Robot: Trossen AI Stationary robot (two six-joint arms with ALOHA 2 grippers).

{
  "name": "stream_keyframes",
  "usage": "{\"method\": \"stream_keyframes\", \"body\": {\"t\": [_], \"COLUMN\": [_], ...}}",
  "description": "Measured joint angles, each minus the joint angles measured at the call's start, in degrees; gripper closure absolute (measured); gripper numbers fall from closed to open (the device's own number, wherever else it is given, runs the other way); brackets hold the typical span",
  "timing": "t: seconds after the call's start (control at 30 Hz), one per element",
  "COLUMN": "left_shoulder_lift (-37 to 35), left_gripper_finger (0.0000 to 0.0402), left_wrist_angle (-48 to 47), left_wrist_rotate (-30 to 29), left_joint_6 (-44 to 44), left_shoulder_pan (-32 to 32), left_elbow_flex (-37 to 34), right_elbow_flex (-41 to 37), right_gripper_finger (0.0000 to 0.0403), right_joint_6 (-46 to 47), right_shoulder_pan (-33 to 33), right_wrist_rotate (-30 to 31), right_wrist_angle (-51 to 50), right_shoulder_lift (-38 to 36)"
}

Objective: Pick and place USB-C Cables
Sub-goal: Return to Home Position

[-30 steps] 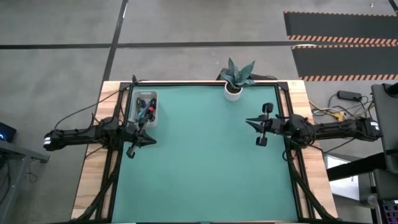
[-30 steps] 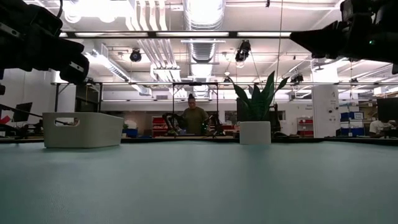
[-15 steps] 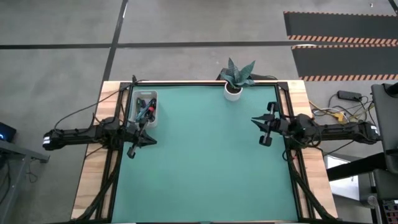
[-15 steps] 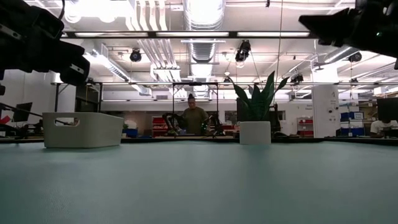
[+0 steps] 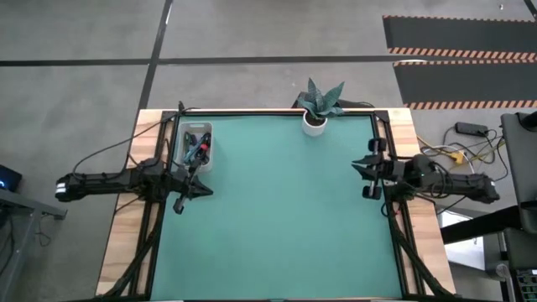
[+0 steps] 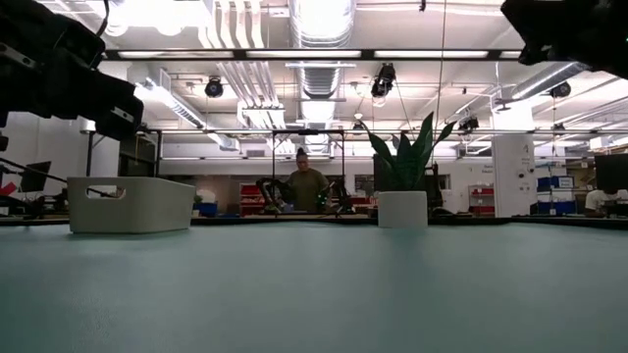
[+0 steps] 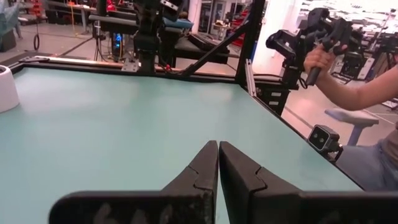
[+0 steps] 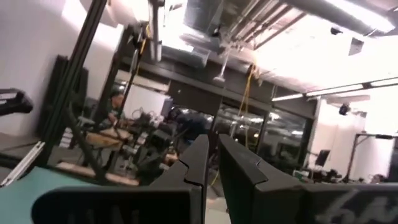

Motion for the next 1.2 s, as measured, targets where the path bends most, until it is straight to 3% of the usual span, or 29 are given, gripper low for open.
{"method": "stream_keyframes", "body": {"t": [0.2,0.47,1.2], "left_shoulder_lift": [1.07,2.79,3.7], "left_gripper_finger": [0.0402,0.0402,0.0402], "left_wrist_angle": [0.0,0.02,-0.02], "left_wrist_rotate": [-0.02,-0.02,0.0], "left_joint_6": [0.0,0.0,0.02], "left_shoulder_pan": [0.0,0.02,0.02], "left_elbow_flex": [0.02,0.06,0.09], "right_elbow_flex": [-0.02,-0.02,0.39], "right_gripper_finger": [0.0376,0.0376,0.0376], "right_joint_6": [0.27,-0.26,-2.87], "right_shoulder_pan": [0.0,0.0,0.0], "right_wrist_rotate": [1.21,2.55,1.97], "right_wrist_angle": [-2.86,-7.65,-7.22], "right_shoulder_lift": [-8.19,-7.9,-7.7]}}
